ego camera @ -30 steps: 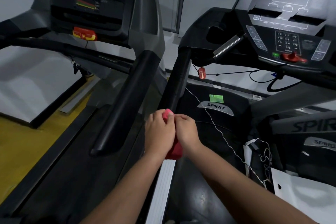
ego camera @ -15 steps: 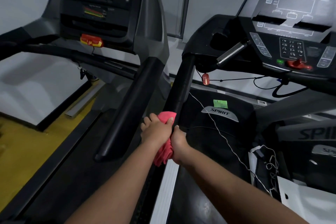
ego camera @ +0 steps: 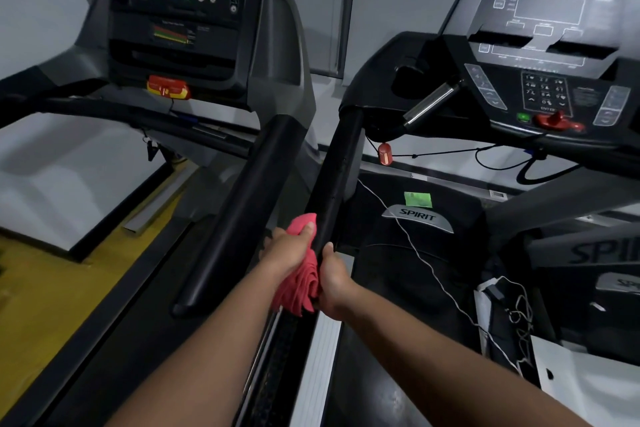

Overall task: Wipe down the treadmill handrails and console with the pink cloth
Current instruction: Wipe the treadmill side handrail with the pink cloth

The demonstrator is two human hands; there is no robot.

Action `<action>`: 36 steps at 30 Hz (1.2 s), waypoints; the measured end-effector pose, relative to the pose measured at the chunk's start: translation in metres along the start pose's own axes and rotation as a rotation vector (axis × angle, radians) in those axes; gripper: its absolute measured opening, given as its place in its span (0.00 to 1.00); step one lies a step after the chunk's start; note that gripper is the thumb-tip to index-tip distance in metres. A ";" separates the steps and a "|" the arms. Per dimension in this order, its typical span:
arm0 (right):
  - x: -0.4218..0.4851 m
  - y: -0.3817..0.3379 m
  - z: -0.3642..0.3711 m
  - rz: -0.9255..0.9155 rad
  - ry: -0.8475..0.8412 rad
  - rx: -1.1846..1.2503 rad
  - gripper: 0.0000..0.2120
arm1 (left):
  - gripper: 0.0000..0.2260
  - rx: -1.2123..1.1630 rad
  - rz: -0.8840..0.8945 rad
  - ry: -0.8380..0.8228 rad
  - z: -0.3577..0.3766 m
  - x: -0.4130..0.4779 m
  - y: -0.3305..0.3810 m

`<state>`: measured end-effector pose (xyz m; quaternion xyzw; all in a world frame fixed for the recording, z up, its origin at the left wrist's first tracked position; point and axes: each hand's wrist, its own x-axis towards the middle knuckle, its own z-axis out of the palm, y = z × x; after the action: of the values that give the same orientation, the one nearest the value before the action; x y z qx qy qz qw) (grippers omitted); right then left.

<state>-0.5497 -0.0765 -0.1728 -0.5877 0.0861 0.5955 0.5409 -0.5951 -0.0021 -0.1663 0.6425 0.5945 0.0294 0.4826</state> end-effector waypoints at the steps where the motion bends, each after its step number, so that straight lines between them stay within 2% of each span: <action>1: 0.000 -0.001 -0.001 0.003 0.015 -0.025 0.34 | 0.37 -0.038 -0.019 -0.026 -0.001 0.004 -0.001; 4: -0.002 -0.002 -0.001 0.033 -0.013 -0.031 0.35 | 0.32 -0.046 -0.005 -0.045 0.000 0.003 0.002; 9: 0.009 -0.001 -0.005 0.018 -0.026 -0.003 0.33 | 0.30 0.096 0.093 0.080 0.008 -0.010 0.001; 12: 0.014 -0.001 -0.005 0.001 -0.003 -0.082 0.33 | 0.31 -0.023 0.044 -0.005 0.003 0.003 -0.001; 16: 0.020 -0.005 0.000 -0.071 0.013 -0.158 0.33 | 0.28 -0.240 -0.025 -0.139 -0.003 0.009 -0.007; 19: 0.021 -0.007 0.000 -0.067 -0.022 -0.118 0.32 | 0.22 -0.089 0.028 -0.109 0.000 0.004 -0.006; 21: 0.017 -0.008 -0.004 -0.072 -0.078 -0.061 0.30 | 0.26 0.070 0.055 0.014 0.007 -0.004 -0.001; 23: 0.017 -0.009 -0.007 -0.061 -0.134 -0.008 0.29 | 0.29 0.098 0.050 0.049 0.011 -0.009 0.003; 25: 0.015 -0.010 -0.009 -0.032 -0.106 0.000 0.31 | 0.29 0.029 0.077 0.013 0.010 -0.001 0.004; 27: 0.018 -0.011 -0.008 0.004 -0.055 -0.041 0.33 | 0.26 -0.094 0.078 -0.092 0.006 0.015 -0.001; 30: 0.029 -0.008 -0.011 0.021 0.010 -0.124 0.34 | 0.25 -0.381 -0.085 -0.242 -0.002 0.028 -0.008; 32: 0.034 -0.005 -0.007 0.010 0.036 -0.116 0.34 | 0.22 -0.465 -0.160 -0.280 -0.006 0.036 -0.015; 33: 0.035 -0.006 -0.003 -0.011 0.083 -0.161 0.36 | 0.20 -0.486 -0.171 -0.290 -0.007 0.039 -0.017; 35: 0.052 -0.001 0.000 -0.024 0.172 -0.310 0.51 | 0.16 -0.506 -0.161 -0.283 -0.009 0.036 -0.018; 36: 0.060 0.000 0.000 -0.004 0.209 -0.357 0.56 | 0.15 -0.512 -0.137 -0.278 -0.010 0.030 -0.016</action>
<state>-0.5333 -0.0441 -0.2206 -0.7330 0.0335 0.5362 0.4173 -0.6039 0.0246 -0.1875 0.4564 0.5379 0.0573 0.7065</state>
